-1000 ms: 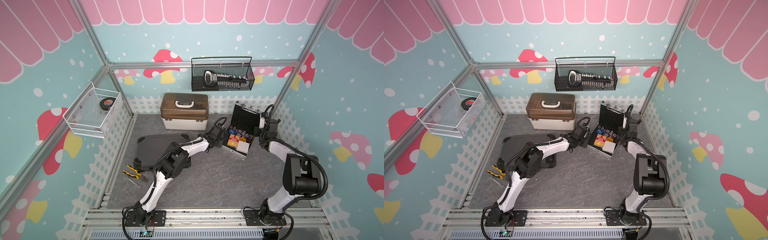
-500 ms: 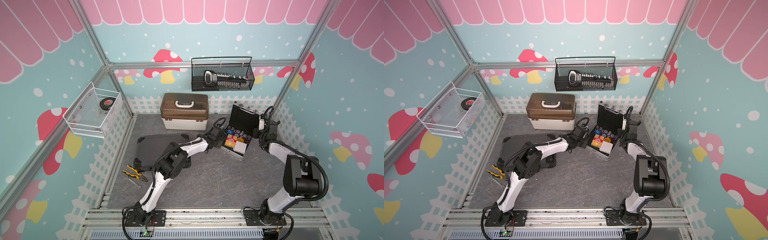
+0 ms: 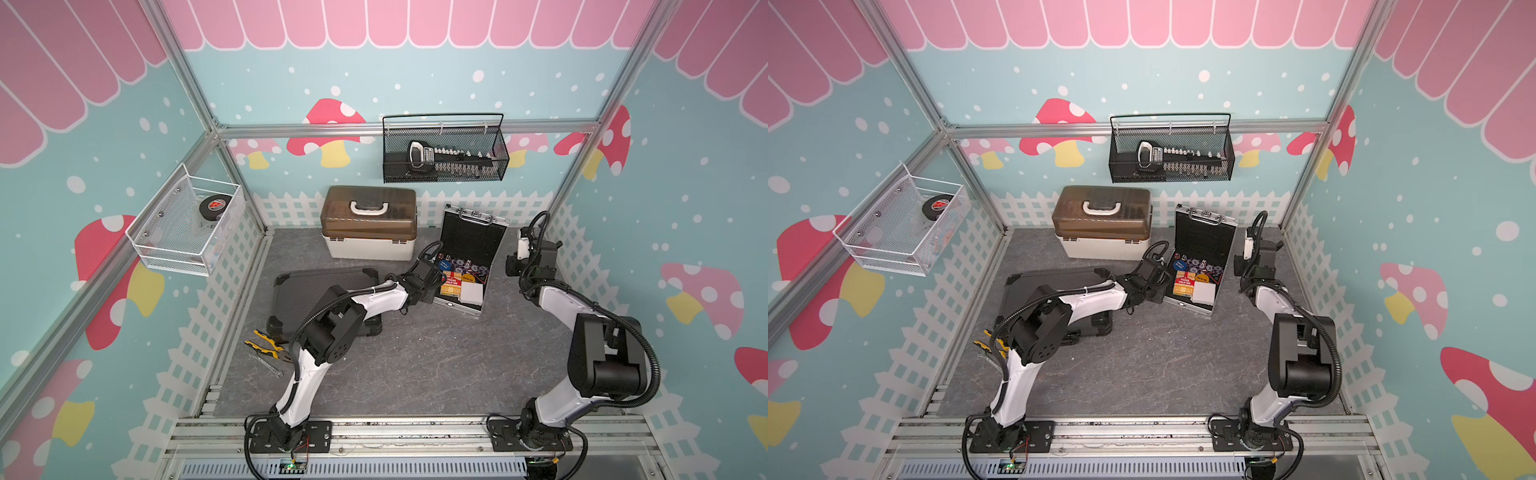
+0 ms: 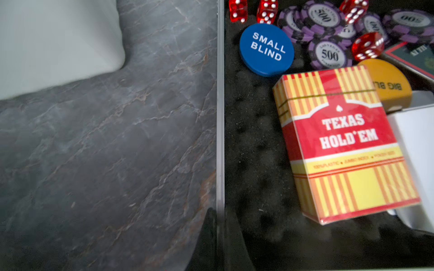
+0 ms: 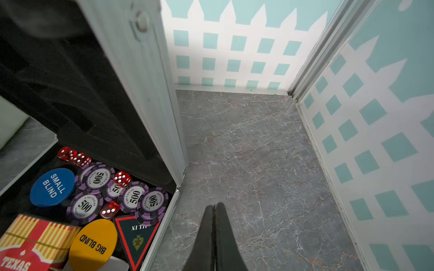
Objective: Close the poker set cases
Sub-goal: Move the poker set case to the center of the board.
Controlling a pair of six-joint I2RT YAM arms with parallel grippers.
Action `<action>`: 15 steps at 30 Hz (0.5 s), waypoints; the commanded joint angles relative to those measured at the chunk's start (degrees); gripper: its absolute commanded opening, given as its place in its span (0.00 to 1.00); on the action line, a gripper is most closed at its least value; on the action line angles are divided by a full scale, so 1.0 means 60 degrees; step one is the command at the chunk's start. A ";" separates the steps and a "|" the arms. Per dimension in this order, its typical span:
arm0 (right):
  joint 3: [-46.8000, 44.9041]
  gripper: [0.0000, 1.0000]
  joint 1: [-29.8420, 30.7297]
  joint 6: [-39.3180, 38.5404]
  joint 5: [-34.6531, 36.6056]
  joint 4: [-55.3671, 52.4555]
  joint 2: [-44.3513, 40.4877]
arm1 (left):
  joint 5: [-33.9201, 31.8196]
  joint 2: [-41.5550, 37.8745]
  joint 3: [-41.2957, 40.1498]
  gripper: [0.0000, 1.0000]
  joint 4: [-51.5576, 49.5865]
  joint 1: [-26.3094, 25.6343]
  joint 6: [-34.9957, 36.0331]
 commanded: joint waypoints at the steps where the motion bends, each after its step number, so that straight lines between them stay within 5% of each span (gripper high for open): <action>1: -0.0137 0.05 0.0019 0.0019 -0.0447 -0.0248 -0.0372 | -0.0284 -0.0088 -0.0743 0.00 -0.1246 -0.0094 -0.0499; 15: -0.0312 0.17 0.0050 0.1047 -0.2199 -0.1911 -0.1463 | -0.0448 -0.1059 -0.1877 0.00 -0.1590 -0.0927 -0.1368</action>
